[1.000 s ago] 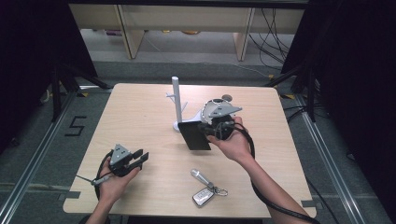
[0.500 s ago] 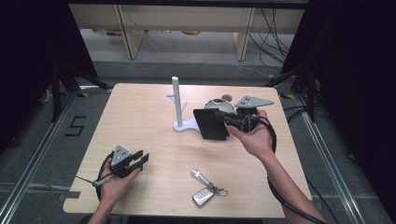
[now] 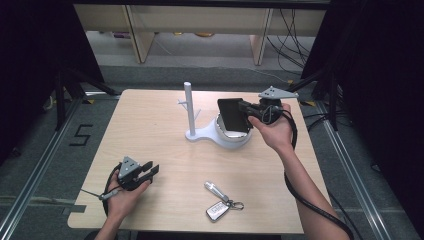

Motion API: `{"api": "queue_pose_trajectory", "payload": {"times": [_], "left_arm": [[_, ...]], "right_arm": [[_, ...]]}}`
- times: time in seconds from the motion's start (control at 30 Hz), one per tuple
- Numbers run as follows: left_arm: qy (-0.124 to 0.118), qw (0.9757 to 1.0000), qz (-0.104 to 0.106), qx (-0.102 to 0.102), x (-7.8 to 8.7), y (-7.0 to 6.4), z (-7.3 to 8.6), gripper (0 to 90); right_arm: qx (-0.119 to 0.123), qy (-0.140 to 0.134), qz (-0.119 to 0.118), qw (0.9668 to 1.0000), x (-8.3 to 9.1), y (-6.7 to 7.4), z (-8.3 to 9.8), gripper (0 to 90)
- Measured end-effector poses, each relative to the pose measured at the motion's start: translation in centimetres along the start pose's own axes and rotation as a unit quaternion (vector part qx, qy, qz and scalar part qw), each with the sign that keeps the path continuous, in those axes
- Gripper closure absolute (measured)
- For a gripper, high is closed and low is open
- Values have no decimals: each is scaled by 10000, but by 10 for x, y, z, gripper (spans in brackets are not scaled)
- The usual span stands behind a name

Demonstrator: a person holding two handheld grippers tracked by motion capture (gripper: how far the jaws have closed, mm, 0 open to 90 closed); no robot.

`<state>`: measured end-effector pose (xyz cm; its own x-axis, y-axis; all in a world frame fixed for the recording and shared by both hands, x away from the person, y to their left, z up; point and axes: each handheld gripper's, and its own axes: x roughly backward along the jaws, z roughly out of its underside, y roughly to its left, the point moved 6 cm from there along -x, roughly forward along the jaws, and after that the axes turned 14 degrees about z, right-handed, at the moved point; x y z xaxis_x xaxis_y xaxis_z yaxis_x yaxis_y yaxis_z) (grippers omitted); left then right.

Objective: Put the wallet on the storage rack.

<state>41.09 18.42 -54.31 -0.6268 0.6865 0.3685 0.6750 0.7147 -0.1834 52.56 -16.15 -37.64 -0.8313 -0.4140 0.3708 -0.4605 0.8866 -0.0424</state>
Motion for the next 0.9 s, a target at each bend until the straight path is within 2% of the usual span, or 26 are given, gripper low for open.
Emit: {"api": "queue_pose_trajectory", "payload": {"times": [0.07, 0.1, 0.17, 0.23, 0.3, 0.33, 0.4, 0.53, 0.57, 0.6, 0.67, 0.73, 0.8, 0.83, 0.87, 0.9], "left_arm": [[-4, 10000, 1, 11, 0, 0, 0, 655], [7, 10000, 20, -52, -1, 0, 0, 655], [49, 9999, 4, -122, 0, 2, 0, 654], [41, 9999, 12, -121, -1, 2, 0, 654], [37, 9999, 10, -112, 0, 2, 0, 654], [7, 10000, 3, 45, -1, 0, 1, 654], [4, 10000, 2, 51, 0, 0, 1, 654], [7, 10000, 0, 33, 0, 1, 1, 654], [30, 9999, 2, -108, 0, 2, 0, 654], [15, 10000, -3, 37, 0, 1, 1, 653], [37, 9999, -3, -105, 0, 2, 0, 653], [46, 9999, 6, -130, 0, 2, 0, 652], [55, 9999, 16, -141, 0, 2, 1, 652], [53, 9999, 17, -122, -1, 2, 1, 652], [34, 10000, -10, 80, -1, 0, 3, 652], [34, 10000, -10, 80, -1, 0, 3, 652]], "right_arm": [[109, -46, 7, 9999, -6, -2, 2, 875], [89, 48, 43, 9999, -8, -2, 4, 875], [56, 13, -22, 10000, -12, -2, 6, 875], [29, -2, 11, 10000, -17, -4, 8, 875], [-29, 25, 12, 10000, -20, -5, 10, 875], [69, 16, -14, 10000, -22, -7, 11, 875], [-57, 97, 28, 9999, -24, -8, 15, 875], [-84, 162, 88, 9998, -28, -10, 20, 875], [-50, 120, 53, 9999, -30, -10, 21, 875], [0, 86, 15, 10000, -31, -10, 21, 875], [-91, 155, 37, 9998, -30, -8, 21, 875], [-12, 69, 68, 10000, -33, -8, 21, 874], [-55, 94, 26, 9999, -34, -8, 23, 875], [-106, 97, 11, 9999, -34, -8, 23, 875], [-158, 78, 34, 9998, -34, -9, 24, 874], [-94, -3, 70, 9999, -35, -12, 23, 874]]}}
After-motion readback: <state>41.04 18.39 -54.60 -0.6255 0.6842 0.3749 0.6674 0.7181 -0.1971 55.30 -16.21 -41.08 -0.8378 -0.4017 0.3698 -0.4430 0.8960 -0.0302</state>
